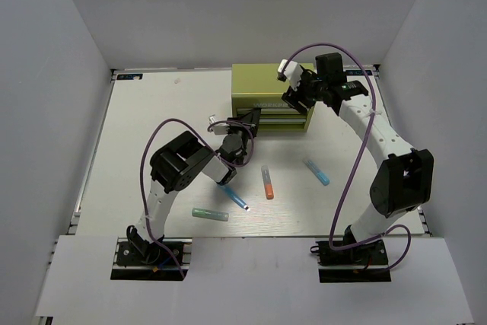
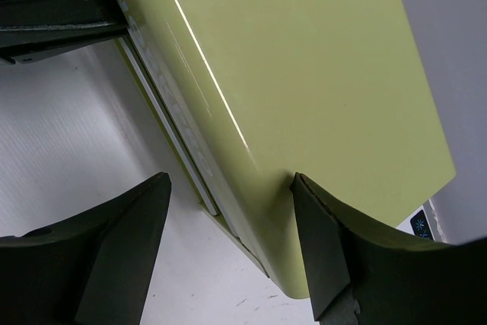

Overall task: Sort the stationery into containers
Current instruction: Open the drawer in the storage box.

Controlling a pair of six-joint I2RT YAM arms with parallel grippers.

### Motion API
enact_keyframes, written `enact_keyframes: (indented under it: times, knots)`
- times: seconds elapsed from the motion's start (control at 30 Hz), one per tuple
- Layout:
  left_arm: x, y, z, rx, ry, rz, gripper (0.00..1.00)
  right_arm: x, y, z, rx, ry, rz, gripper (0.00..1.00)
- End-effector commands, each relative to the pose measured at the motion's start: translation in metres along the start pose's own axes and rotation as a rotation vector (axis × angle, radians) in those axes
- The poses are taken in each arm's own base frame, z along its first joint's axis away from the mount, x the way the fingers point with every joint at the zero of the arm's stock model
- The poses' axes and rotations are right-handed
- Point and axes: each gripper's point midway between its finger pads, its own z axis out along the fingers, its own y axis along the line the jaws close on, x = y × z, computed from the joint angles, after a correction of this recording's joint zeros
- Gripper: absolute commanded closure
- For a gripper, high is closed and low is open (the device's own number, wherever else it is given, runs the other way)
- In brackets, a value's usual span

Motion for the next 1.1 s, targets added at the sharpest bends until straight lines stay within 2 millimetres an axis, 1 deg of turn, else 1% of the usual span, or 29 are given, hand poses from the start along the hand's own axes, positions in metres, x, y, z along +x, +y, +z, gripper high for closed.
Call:
enact_keyframes:
  times: [0.0,0.03,0.07,0.1,0.13,0.17,0.2,0.23,0.27,0.3,0.4,0.43,0.47,0.5,0.53,0.57,0.63,0.67,0.7,0.73,0.77,0.8,0.83,0.87,0.9,1.0,1.03,1.07]
  knots:
    - [-0.003,-0.007,0.004,0.037,-0.032,-0.024,0.88,-0.008,-0.005,-0.002,-0.005,-0.006,-0.022,0.29]
    - [-0.004,-0.004,0.003,0.035,-0.032,-0.023,0.92,-0.009,-0.003,-0.003,-0.008,-0.007,-0.024,0.29]
    - [-0.004,-0.007,0.003,0.044,-0.032,-0.029,0.96,-0.007,-0.002,-0.001,-0.015,-0.002,-0.021,0.29]
    - [-0.005,-0.002,0.001,0.034,-0.032,-0.022,0.98,-0.007,-0.004,-0.002,-0.009,-0.002,-0.025,0.29]
    - [-0.005,-0.002,0.001,0.034,-0.032,-0.022,1.0,-0.006,-0.003,-0.002,-0.012,0.0,-0.021,0.29]
    - [-0.006,0.004,-0.001,0.016,-0.031,-0.01,1.0,-0.006,-0.002,-0.001,-0.013,0.002,-0.025,0.27]
    - [-0.007,0.001,-0.002,0.018,-0.031,-0.011,1.0,-0.005,-0.002,0.0,-0.014,0.005,-0.025,0.25]
    - [-0.007,0.004,-0.002,0.01,-0.031,-0.006,1.0,-0.004,-0.002,0.0,-0.014,0.005,-0.024,0.24]
    - [-0.003,0.007,-0.007,0.001,-0.021,-0.001,1.0,-0.004,-0.003,0.0,-0.012,0.007,-0.025,0.24]
    - [-0.003,0.002,-0.006,0.009,-0.021,-0.007,1.0,-0.002,-0.002,0.003,-0.016,0.011,-0.023,0.22]
    - [-0.004,0.007,-0.008,-0.007,-0.021,0.004,1.0,-0.001,-0.005,0.006,-0.009,0.022,-0.018,0.22]
    - [0.002,0.005,-0.01,-0.007,-0.002,0.003,1.0,0.0,-0.006,0.007,-0.006,0.025,-0.011,0.22]
    - [0.001,0.01,-0.012,-0.023,-0.001,0.014,1.0,-0.001,-0.008,0.008,-0.002,0.028,-0.014,0.22]
    - [0.001,0.01,-0.012,-0.023,-0.001,0.014,1.0,0.001,-0.009,0.009,0.003,0.035,-0.01,0.22]
    - [0.005,0.01,-0.015,-0.024,0.008,0.013,1.0,0.0,-0.01,0.009,0.007,0.037,-0.012,0.22]
    - [0.004,0.009,-0.016,-0.025,0.008,0.014,1.0,0.006,-0.011,0.012,0.009,0.054,-0.004,0.24]
    - [0.003,0.013,-0.019,-0.034,0.008,0.02,1.0,0.004,-0.014,0.012,0.017,0.056,-0.001,0.25]
    - [0.006,0.012,-0.023,-0.035,0.018,0.02,1.0,0.009,-0.013,0.016,0.01,0.069,0.01,0.27]
    - [0.005,0.015,-0.025,-0.044,0.018,0.026,1.0,0.008,-0.014,0.017,0.018,0.074,0.01,0.27]
    - [0.005,0.011,-0.024,-0.036,0.018,0.021,1.0,0.007,-0.016,0.016,0.021,0.075,0.011,0.27]
    - [0.003,0.014,-0.027,-0.045,0.018,0.026,1.0,0.012,-0.016,0.019,0.023,0.091,0.028,0.28]
    - [0.002,0.017,-0.029,-0.053,0.019,0.032,1.0,0.009,-0.017,0.019,0.027,0.085,0.026,0.3]
    - [0.002,0.011,-0.028,-0.043,0.018,0.025,1.0,0.01,-0.017,0.019,0.029,0.094,0.031,0.3]
    - [0.005,0.01,-0.032,-0.044,0.027,0.025,1.0,0.013,-0.018,0.021,0.029,0.099,0.041,0.3]
    - [0.005,0.012,-0.033,-0.052,0.028,0.03,1.0,0.014,-0.019,0.022,0.033,0.105,0.043,0.31]
    - [0.005,0.011,-0.035,-0.051,0.037,0.039,1.0,0.015,-0.02,0.024,0.037,0.12,0.056,0.31]
    - [0.008,0.012,-0.039,-0.052,0.046,0.039,1.0,0.015,-0.022,0.026,0.043,0.121,0.06,0.31]
    - [0.008,0.007,-0.039,-0.044,0.046,0.033,1.0,0.015,-0.023,0.027,0.044,0.124,0.062,0.32]
